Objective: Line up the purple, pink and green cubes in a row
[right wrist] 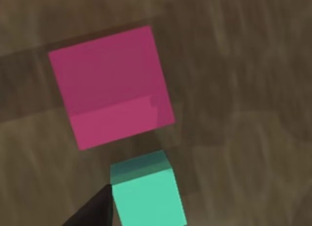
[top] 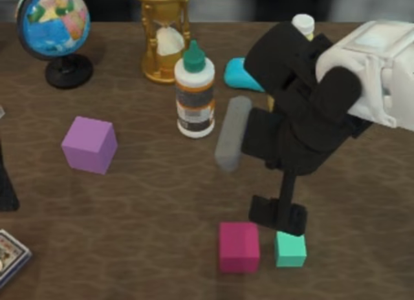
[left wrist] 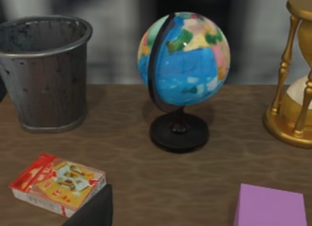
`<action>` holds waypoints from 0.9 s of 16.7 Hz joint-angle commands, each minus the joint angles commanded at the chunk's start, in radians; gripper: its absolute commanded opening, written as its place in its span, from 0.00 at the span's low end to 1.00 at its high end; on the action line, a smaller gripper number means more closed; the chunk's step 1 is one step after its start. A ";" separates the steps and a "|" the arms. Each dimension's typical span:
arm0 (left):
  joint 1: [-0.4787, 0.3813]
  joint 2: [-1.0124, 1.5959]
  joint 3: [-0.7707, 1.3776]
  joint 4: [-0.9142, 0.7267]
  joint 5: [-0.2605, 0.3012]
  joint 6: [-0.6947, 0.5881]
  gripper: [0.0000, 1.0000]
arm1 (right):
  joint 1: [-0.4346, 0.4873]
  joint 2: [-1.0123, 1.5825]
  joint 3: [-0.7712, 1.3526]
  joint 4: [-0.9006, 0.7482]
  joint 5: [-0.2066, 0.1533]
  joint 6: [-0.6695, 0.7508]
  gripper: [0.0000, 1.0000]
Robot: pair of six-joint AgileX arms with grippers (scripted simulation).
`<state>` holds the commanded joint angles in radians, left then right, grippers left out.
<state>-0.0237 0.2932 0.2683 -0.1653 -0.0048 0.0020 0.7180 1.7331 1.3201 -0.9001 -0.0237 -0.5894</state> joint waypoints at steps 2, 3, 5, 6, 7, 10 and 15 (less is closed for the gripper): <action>-0.016 0.172 0.141 -0.096 0.000 0.005 1.00 | -0.072 -0.157 -0.119 0.090 -0.008 0.053 1.00; -0.025 0.269 0.218 -0.150 0.001 0.008 1.00 | -0.109 -0.241 -0.182 0.136 -0.011 0.081 1.00; -0.045 0.479 0.382 -0.266 0.002 0.015 1.00 | -0.189 -0.429 -0.325 0.234 -0.017 0.141 1.00; -0.056 0.589 0.466 -0.327 0.002 0.019 1.00 | -0.231 -0.531 -0.402 0.286 -0.019 0.174 1.00; -0.066 0.701 0.552 -0.390 0.003 0.023 1.00 | -0.271 -0.627 -0.476 0.335 -0.020 0.204 1.00; -0.097 1.035 0.810 -0.574 0.005 0.035 1.00 | -0.393 -0.933 -0.710 0.486 -0.019 0.302 1.00; -0.140 1.523 1.197 -0.831 0.007 0.050 1.00 | -0.567 -1.385 -1.051 0.708 -0.002 0.453 1.00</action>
<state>-0.1640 1.8166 1.4655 -0.9968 0.0019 0.0515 0.1507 0.3478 0.2694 -0.1923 -0.0259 -0.1361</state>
